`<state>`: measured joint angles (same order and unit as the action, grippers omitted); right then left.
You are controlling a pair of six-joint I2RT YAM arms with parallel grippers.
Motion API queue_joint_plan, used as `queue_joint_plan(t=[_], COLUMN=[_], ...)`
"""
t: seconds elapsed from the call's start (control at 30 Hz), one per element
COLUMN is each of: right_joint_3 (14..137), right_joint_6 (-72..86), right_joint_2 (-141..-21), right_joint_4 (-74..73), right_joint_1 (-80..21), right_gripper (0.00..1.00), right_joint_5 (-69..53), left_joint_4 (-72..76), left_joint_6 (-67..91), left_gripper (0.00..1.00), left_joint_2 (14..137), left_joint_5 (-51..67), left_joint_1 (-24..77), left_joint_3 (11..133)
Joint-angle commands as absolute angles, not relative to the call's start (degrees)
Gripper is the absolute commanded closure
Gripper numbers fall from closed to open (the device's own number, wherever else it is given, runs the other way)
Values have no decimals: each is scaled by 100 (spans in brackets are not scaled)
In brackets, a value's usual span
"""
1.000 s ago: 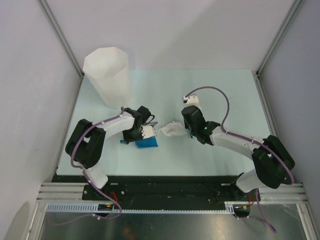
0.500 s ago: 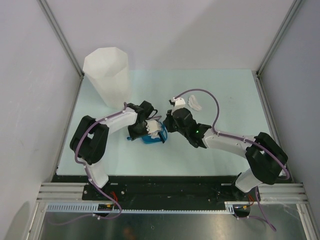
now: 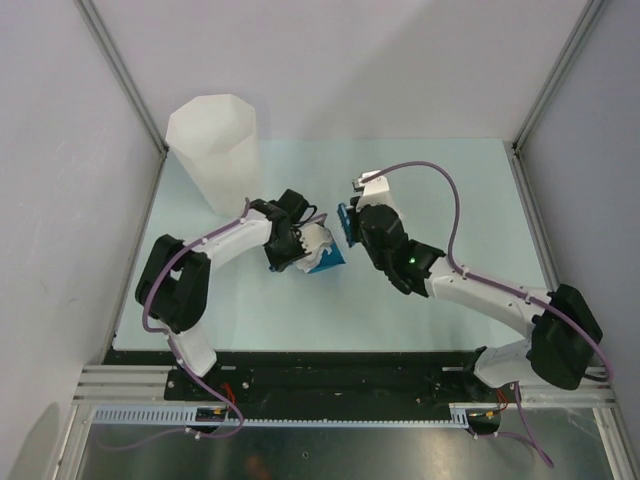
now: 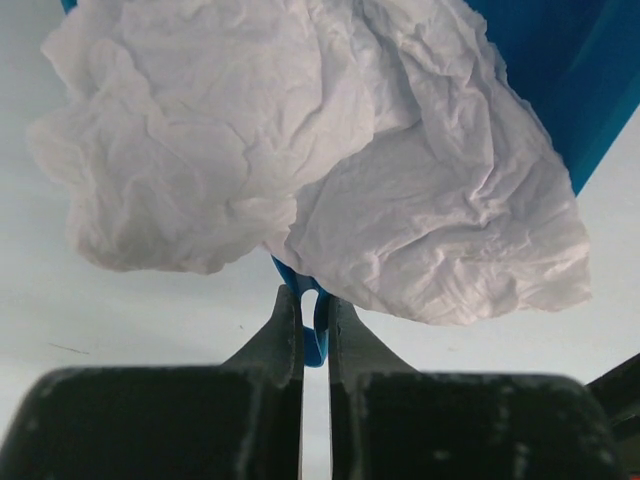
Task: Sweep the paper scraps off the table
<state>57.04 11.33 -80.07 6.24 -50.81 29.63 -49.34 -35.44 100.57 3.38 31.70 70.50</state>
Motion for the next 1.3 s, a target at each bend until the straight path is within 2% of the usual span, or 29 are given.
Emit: queue_joint_plan(t=[0.0,0.23,0.53,0.63,0.83,0.97,1.1,1.27], right_joint_3=[6020,6012,5968,5941,5880,5801,5757,5704], right_joint_6=[352,685,817,835,861,791,738,694], right_joint_2=[-7454,-6540,-6302,-6310,-6442,-6513,-6574,-6609], right_joint_4=[659,-217,-905,-993,-1099,-1029,-958,-835], right_joint_1=[-4923,-4176,-4043,-4043,-4122,-4166,-4227,-4359], right_gripper=[100,100,100,100,100,100,100,100], right_joint_5=[4129,4140,4034,3956,3797,3595,3533,3524], left_joint_4=[-4737,-4755,-5027,-5185,-5783,-5775,-5722,-5503], left_joint_6=[-3296,-3147,-3182,-3024,-2891,-3583,-4454,-5615], left_gripper=[100,100,100,100,100,100,100,100], left_joint_2=[9712,9238,9078,9254,9958,10107,10510,10977], left_joint_5=[458,167,-369,-544,-957,-2238,-4353,-5922], left_joint_1=[3155,2708,2189,1856,1169,1116,1116,1108], left_joint_3=[7339,8111,9728,10527,12890,13236,13429,13570])
